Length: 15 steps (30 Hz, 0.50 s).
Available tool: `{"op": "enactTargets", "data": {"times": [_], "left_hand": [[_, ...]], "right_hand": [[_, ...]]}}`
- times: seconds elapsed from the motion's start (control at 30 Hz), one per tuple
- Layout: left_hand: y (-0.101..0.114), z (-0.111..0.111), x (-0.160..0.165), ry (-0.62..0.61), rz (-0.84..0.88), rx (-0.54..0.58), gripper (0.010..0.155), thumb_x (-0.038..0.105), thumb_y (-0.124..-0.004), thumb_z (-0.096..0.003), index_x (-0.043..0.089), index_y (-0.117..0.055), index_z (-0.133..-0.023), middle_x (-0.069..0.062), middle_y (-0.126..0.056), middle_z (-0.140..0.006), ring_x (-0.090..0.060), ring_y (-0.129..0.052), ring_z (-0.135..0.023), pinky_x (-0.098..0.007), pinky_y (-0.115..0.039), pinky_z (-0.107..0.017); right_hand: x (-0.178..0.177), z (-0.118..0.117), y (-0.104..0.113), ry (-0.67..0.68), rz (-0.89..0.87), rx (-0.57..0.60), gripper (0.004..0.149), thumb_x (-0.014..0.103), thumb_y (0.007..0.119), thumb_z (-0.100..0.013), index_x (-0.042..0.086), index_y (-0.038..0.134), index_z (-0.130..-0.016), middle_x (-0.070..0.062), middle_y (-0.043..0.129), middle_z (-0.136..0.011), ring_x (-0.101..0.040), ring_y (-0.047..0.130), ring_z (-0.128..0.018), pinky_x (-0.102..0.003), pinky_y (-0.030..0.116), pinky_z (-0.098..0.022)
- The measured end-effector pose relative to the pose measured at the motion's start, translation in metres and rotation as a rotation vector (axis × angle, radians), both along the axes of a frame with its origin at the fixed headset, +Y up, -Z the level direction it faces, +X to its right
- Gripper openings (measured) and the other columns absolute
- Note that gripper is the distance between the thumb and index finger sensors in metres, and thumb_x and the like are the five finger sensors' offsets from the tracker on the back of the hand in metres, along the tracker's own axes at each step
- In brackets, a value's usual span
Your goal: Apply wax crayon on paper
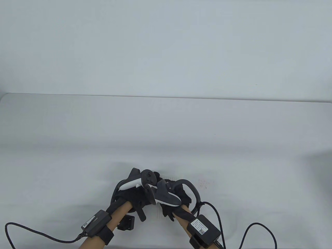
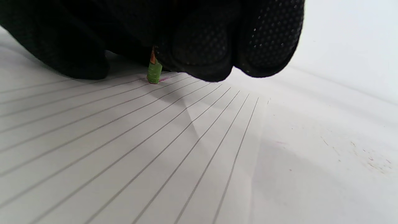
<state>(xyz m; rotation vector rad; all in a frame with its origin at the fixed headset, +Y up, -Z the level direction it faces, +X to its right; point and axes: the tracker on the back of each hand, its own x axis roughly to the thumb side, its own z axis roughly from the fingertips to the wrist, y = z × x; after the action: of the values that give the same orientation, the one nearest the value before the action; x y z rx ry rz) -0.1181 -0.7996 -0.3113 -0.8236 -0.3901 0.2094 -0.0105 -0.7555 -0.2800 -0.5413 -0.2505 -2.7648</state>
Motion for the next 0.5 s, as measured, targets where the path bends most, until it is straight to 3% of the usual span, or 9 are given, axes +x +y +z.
{"op": "enactTargets", "data": {"times": [0.5], "left_hand": [[0.000,0.000,0.000,0.001,0.005,-0.008,0.071,0.050,-0.048,-0.0619,0.044,0.007,-0.106,0.023,0.022,-0.110,-0.009,0.025,-0.106,-0.055,0.023,-0.067]], "right_hand": [[0.002,0.026,0.005,0.050,0.009,-0.185,0.039,0.027,0.067,-0.056,0.012,0.072,-0.091,-0.011,0.085,-0.071,-0.014,0.090,-0.052,-0.042,0.079,-0.048]]}}
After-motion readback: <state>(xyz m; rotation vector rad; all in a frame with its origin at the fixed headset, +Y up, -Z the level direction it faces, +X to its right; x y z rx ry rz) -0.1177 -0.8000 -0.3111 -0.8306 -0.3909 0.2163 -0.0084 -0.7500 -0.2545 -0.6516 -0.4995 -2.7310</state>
